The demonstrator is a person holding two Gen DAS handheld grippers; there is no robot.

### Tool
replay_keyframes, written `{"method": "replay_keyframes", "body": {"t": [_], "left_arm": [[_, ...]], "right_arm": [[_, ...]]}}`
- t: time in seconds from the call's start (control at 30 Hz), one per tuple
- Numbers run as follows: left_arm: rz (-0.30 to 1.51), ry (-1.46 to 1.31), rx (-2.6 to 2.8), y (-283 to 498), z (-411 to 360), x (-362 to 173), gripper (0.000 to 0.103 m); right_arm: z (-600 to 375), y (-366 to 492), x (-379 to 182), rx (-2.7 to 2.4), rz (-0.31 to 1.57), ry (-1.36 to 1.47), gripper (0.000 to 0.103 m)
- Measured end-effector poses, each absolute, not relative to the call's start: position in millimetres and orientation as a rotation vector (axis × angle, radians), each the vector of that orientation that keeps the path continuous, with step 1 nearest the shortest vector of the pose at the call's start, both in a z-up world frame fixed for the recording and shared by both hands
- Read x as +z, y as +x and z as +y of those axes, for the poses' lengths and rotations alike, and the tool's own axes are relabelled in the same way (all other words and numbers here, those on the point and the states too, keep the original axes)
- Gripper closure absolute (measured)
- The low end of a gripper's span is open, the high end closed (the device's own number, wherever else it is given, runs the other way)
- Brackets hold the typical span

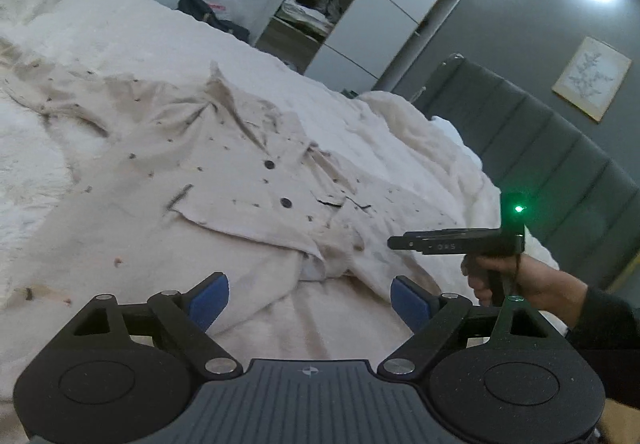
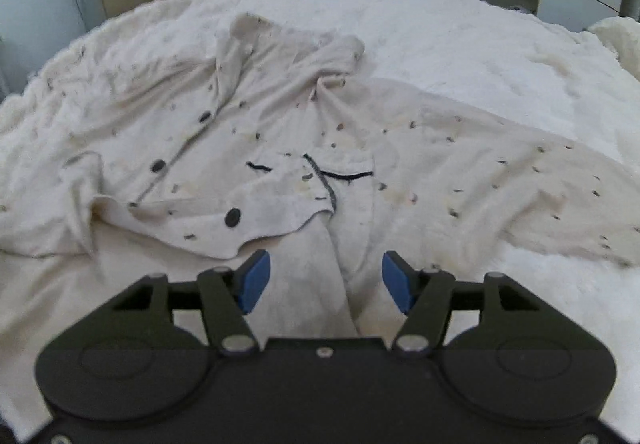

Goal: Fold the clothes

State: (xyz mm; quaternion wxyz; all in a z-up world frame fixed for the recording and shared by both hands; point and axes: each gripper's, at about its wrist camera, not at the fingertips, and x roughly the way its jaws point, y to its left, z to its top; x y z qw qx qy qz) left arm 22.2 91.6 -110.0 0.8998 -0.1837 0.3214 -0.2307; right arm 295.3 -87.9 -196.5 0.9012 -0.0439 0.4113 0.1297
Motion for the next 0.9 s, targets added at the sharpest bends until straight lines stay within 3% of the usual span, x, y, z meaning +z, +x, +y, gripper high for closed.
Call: {"method": "replay_keyframes", "body": {"t": [0.03, 0.1, 0.13, 0.17, 0.47, 0.6, 0.77, 0.9], "left_arm": [[0.659, -0.368, -0.462, 21.9, 92.6, -109.5, 0.018], [0.647, -0.361, -0.444, 21.3, 95.4, -109.0, 0.018], [0.641, -0.368, -0.442, 21.1, 96.9, -108.7, 0.018], [0.636, -0.375, -0.440, 20.8, 98.4, -108.4, 0.018], [0.447, -0.384, -0.302, 5.1, 115.6, -88.5, 0.018], [0.414, -0.457, -0.274, 4.3, 127.1, -84.8, 0.018], [0.405, -0.483, -0.262, 3.1, 132.0, -81.7, 0.018], [0.394, -0.484, -0.245, 0.5, 136.6, -80.0, 0.018]], "right_arm": [[-84.9, 295.9, -198.1, 0.283, 0.873, -0.087, 0.066], [-77.1, 297.9, -200.5, 0.313, 0.897, -0.108, 0.085], [-71.2, 292.5, -198.1, 0.330, 0.886, -0.139, 0.100], [-65.3, 287.0, -195.8, 0.346, 0.874, -0.171, 0.102], [4.5, 163.4, -134.8, 0.676, 0.592, -0.391, 0.103], [42.0, 117.8, -146.4, 0.818, 0.609, -0.528, 0.101], [70.6, 88.7, -179.8, 0.903, 0.687, -0.643, 0.086], [69.4, 97.7, -155.6, 1.000, 0.698, -0.509, 0.071]]}}
